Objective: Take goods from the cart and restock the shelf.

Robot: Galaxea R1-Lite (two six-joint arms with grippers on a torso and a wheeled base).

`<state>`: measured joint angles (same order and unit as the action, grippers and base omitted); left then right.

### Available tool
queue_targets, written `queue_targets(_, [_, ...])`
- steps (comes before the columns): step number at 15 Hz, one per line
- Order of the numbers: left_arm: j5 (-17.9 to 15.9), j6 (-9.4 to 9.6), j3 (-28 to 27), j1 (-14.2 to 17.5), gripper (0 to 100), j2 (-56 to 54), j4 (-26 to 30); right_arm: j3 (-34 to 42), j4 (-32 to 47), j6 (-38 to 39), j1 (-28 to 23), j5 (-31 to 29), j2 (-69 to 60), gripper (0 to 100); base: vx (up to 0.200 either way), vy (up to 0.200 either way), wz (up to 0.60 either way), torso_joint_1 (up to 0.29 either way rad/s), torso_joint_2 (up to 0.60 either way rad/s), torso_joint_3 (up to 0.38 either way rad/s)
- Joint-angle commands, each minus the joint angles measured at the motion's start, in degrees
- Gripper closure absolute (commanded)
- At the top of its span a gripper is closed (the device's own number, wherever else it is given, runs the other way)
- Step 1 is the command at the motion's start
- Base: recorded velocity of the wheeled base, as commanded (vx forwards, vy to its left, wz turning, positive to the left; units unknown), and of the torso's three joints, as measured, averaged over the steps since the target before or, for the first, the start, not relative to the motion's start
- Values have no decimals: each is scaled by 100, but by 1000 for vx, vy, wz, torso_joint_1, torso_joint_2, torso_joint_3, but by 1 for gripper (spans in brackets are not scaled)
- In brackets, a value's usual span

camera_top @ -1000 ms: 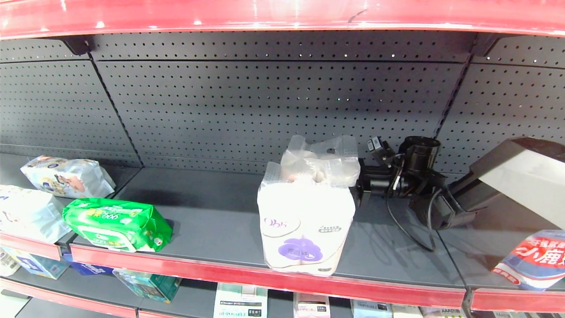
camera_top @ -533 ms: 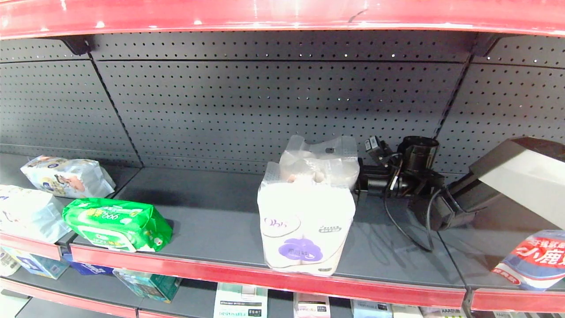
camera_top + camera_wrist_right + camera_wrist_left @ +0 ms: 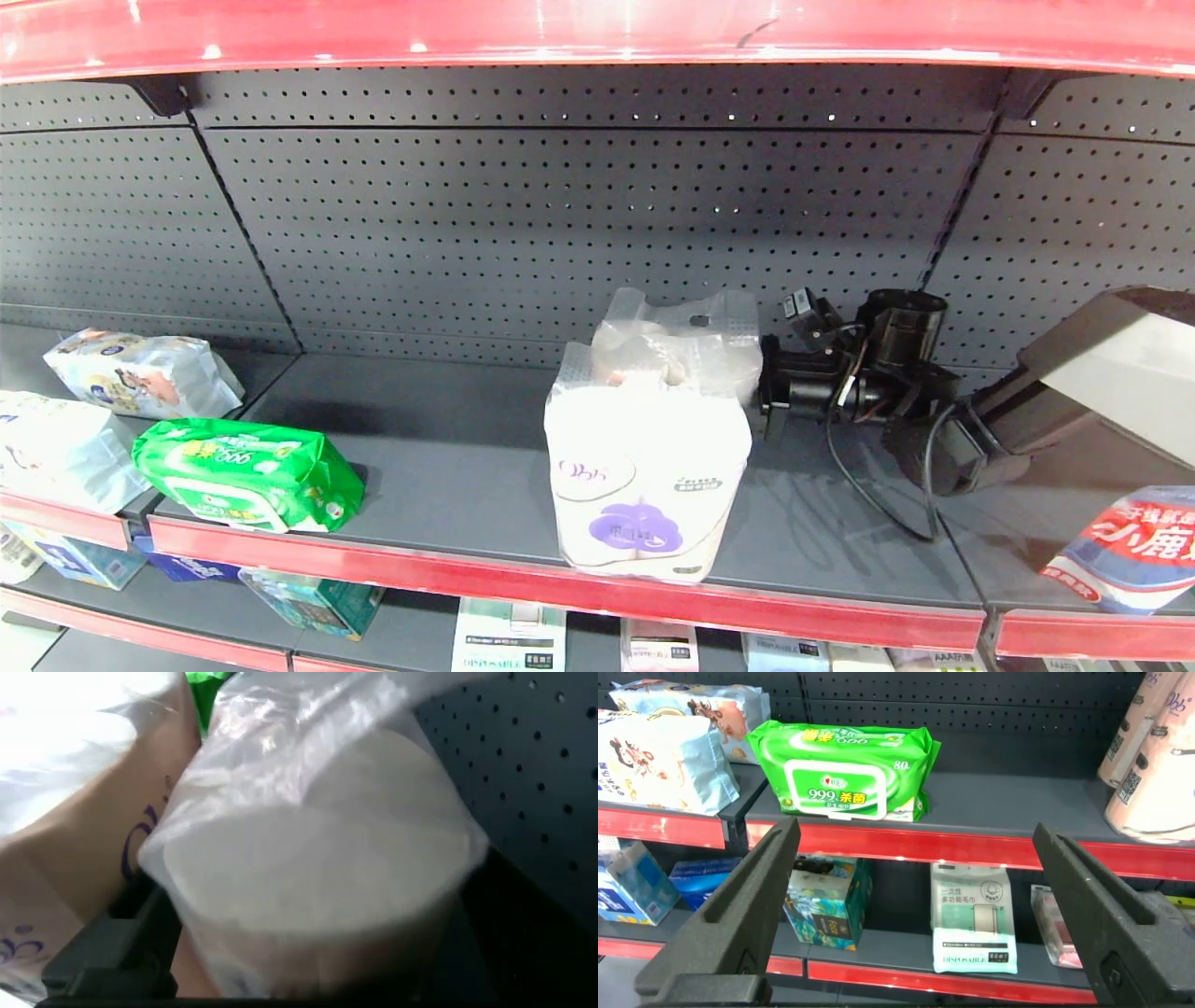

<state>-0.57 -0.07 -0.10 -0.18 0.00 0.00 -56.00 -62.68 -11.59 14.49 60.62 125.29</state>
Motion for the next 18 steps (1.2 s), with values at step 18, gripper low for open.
queue_targets(18, [-4,-1,1,1,0,0,0,1689,274,-1,-913,-341,-1798,0,0,0,0,0,0,0])
